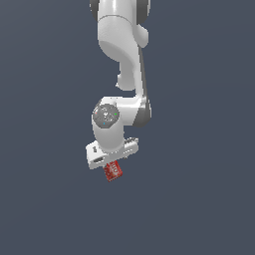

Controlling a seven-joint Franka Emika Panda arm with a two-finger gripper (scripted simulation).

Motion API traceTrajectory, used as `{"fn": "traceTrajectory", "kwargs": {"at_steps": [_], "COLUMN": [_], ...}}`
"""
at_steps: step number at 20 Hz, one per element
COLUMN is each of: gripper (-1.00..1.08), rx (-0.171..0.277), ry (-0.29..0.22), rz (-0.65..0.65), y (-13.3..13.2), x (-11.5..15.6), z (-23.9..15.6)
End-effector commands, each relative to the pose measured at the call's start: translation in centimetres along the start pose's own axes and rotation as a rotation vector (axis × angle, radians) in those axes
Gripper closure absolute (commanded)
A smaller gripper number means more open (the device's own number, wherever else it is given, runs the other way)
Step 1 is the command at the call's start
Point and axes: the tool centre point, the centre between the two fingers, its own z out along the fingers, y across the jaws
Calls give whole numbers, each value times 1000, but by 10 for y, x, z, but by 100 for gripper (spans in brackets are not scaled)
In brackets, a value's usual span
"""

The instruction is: Pick up the object and move it to a goal position.

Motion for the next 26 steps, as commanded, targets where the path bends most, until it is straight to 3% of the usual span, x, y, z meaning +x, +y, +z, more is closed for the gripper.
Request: {"fn": "traceTrajectory", "kwargs": {"at_steps": [1,13,26], "gripper": [-92,-92,-92], "rx": [-3,-7,-7], "ry": [3,4,5], "rz": [-27,-56,-59], "y": [9,20,21], "x": [2,2,3], "z": [7,20,68]}}
